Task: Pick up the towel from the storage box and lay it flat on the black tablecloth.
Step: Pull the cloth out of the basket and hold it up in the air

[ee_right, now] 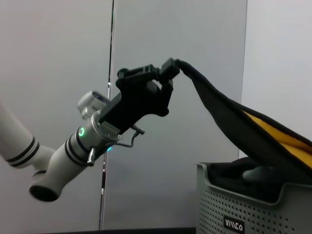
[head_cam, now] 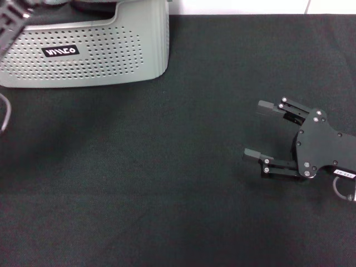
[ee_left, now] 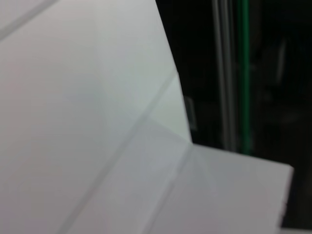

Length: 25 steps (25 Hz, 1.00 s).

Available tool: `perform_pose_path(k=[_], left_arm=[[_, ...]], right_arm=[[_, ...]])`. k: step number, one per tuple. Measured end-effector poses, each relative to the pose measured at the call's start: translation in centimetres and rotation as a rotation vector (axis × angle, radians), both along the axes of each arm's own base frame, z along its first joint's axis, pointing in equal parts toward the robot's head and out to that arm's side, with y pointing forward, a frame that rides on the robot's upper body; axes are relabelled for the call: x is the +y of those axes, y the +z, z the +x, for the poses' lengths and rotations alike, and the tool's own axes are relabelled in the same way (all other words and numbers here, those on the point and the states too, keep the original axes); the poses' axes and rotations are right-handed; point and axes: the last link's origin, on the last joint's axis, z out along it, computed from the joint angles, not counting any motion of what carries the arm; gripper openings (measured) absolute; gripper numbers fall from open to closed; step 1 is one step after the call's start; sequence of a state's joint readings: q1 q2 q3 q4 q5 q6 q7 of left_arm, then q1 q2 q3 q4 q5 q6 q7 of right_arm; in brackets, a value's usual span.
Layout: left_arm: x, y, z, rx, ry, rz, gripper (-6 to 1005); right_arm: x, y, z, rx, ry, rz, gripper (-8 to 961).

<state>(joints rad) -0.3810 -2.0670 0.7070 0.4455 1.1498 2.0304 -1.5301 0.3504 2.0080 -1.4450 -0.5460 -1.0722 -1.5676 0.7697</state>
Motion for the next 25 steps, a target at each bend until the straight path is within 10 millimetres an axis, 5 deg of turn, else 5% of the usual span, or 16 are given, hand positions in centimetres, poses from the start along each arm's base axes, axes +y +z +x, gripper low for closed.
perform_pose_path(k=[14, 25], left_arm=[[-1.2, 2.6, 3.7, -0.016, -0.232, -0.022, 17], [-0.5, 2.8, 2.9, -0.11, -0.157, 0.027, 18]], right_arm=[[0.4, -0.1, -0.1, -0.012, -0.003, 0.009, 830], [0.5, -0.3, -0.5, -0.01, 0.012, 0.001, 830]])
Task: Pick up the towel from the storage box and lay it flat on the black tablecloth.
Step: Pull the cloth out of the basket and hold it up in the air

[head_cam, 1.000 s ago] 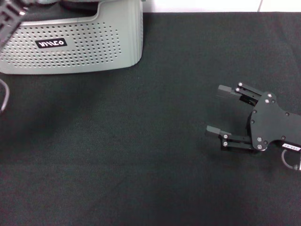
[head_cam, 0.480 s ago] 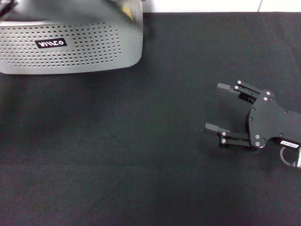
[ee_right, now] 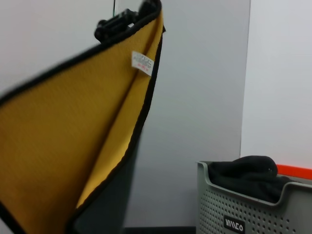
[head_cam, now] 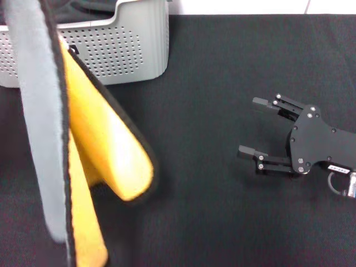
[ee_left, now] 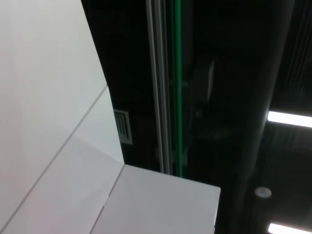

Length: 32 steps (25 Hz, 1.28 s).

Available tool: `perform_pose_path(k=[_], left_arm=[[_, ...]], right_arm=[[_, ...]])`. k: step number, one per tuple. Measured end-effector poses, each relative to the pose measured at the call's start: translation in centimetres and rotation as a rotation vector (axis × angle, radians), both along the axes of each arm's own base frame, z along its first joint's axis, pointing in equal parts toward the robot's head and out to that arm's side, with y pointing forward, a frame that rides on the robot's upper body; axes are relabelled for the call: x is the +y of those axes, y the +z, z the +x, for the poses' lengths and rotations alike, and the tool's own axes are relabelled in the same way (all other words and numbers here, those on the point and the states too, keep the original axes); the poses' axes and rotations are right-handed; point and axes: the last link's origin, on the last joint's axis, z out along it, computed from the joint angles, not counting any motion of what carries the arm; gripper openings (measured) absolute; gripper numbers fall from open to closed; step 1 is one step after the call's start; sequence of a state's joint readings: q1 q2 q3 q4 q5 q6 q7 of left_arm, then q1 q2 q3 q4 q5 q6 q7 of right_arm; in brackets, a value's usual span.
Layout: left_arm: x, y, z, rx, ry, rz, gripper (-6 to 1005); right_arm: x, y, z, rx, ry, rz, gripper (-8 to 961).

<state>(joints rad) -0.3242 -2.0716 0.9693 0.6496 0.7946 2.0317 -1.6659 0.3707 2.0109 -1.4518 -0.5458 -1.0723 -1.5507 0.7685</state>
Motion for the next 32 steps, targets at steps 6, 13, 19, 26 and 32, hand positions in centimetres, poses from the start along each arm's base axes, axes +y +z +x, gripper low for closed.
perform_pose_path(k=[6, 13, 19, 26, 32], left_arm=[[0.4, -0.8, 0.2, -0.024, 0.017, 0.029, 19], [0.7, -1.3, 0.2, -0.029, 0.027, 0.039, 19], [1.4, -2.0, 0.7, -0.039, 0.024, 0.033, 20], [2.0, -2.5, 1.2, -0.047, 0.018, 0.022, 21], [2.1, -2.7, 1.4, -0.048, 0.013, 0.012, 21]], right_arm=[[-0.7, -0.1, -0.6, 0.026, 0.046, -0.036, 830], [-1.3, 0.1, -1.5, 0.068, 0.123, -0.034, 829], [-0.2, -0.2, -2.6, 0.086, 0.135, 0.05, 829], [1.1, -1.0, -3.5, 0.08, 0.126, 0.143, 829], [2.4, -1.9, -4.2, 0.049, 0.109, 0.165, 828]])
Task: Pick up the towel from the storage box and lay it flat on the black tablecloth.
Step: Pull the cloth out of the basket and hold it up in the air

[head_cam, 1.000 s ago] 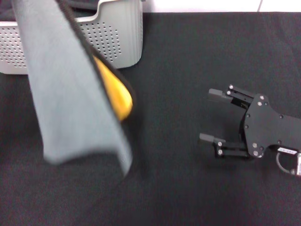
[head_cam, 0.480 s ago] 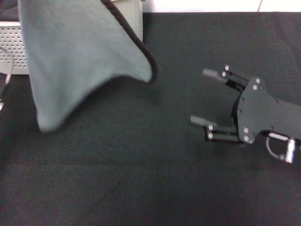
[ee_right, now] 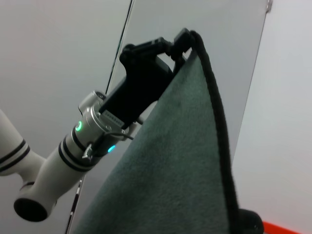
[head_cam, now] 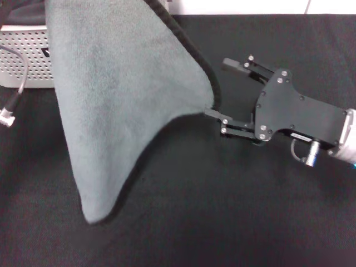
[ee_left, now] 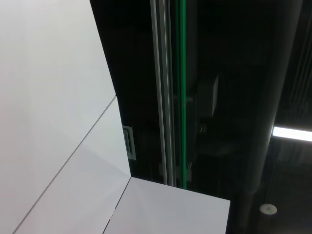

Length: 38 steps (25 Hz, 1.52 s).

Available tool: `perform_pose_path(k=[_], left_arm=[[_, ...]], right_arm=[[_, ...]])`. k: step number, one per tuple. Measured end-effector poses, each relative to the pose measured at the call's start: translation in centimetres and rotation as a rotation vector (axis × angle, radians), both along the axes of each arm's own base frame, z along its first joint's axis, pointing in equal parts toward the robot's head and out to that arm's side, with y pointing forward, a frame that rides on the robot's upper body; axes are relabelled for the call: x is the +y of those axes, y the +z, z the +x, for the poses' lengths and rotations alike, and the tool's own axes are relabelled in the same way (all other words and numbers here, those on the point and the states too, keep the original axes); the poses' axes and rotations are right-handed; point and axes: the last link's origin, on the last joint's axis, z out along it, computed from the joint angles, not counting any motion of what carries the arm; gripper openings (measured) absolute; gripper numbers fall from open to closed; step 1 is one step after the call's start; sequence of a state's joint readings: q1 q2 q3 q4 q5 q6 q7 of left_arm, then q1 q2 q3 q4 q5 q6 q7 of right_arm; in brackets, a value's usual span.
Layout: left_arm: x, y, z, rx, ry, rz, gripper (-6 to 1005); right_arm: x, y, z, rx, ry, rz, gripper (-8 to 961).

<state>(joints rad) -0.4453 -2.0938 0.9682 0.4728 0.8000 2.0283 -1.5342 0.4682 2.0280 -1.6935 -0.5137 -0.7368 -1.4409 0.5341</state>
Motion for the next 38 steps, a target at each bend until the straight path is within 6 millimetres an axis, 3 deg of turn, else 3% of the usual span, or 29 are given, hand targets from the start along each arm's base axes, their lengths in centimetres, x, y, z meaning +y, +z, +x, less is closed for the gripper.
perform_pose_path(k=[5, 13, 21, 27, 35, 38], left_arm=[[0.0, -0.1, 0.1, -0.002, -0.007, -0.006, 22], [0.0, -0.1, 0.1, -0.005, -0.005, -0.003, 22], [-0.1, 0.2, -0.1, -0.017, 0.007, 0.018, 23], [0.0, 0.1, 0.1, -0.013, -0.004, 0.01, 24], [0.0, 0.1, 0.2, -0.014, -0.007, 0.005, 24], [-0.1, 0.1, 0.2, -0.013, -0.008, 0.004, 25]], right_arm=[[0.9, -0.5, -0.5, -0.017, 0.003, -0.018, 828], [1.4, -0.5, -0.6, -0.033, -0.007, -0.005, 509], [0.6, -0.1, -0.4, 0.0, 0.01, -0.009, 166], [0.5, -0.8, -0.8, -0.024, 0.032, -0.039, 216], [0.7, -0.6, -0.8, -0.019, 0.029, -0.025, 320], [0.8, -0.3, -0.5, -0.014, 0.021, -0.003, 319]])
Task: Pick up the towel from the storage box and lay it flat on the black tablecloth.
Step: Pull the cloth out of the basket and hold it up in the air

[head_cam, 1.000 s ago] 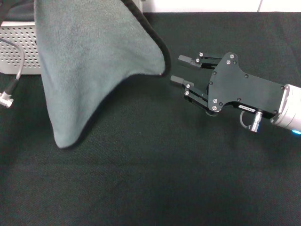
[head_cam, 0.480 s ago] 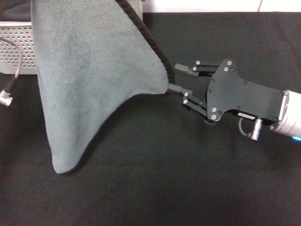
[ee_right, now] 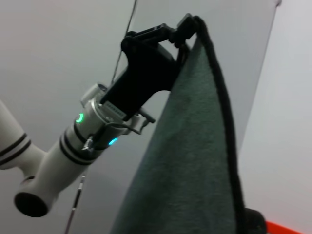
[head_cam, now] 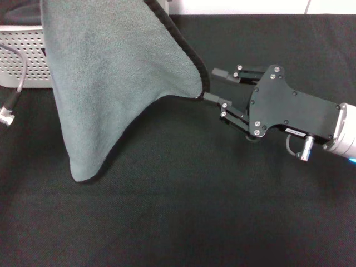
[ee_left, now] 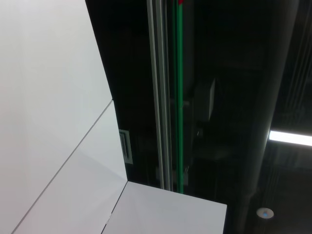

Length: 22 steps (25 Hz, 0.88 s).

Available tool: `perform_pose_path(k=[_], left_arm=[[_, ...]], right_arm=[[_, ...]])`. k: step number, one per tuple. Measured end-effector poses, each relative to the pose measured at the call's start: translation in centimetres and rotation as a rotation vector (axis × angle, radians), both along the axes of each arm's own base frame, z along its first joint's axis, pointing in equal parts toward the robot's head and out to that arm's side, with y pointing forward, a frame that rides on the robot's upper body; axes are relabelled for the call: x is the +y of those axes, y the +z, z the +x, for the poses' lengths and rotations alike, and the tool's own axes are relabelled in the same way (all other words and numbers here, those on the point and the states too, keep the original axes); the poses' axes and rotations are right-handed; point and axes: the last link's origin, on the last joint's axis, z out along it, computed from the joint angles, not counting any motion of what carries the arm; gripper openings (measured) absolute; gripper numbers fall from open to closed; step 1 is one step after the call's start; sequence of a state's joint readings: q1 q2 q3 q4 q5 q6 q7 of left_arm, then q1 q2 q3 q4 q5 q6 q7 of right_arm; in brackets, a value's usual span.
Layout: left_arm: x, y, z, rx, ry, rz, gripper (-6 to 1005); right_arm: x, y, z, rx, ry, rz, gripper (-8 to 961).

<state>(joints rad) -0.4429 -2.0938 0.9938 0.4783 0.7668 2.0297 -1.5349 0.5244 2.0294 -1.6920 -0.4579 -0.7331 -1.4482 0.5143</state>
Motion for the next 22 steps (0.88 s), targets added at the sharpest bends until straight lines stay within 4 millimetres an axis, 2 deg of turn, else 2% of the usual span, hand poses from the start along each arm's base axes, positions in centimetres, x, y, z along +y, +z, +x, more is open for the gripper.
perform_pose_path(k=[7, 22], left_arm=[[-0.06, 0.04, -0.03, 0.001, -0.001, 0.001, 25], [-0.01, -0.12, 0.25, 0.007, -0.015, -0.009, 27]], right_arm=[[0.06, 0.72, 0.48, 0.022, -0.019, 0.03, 333], [0.38, 0.04, -0.14, 0.002, -0.009, 0.007, 340]])
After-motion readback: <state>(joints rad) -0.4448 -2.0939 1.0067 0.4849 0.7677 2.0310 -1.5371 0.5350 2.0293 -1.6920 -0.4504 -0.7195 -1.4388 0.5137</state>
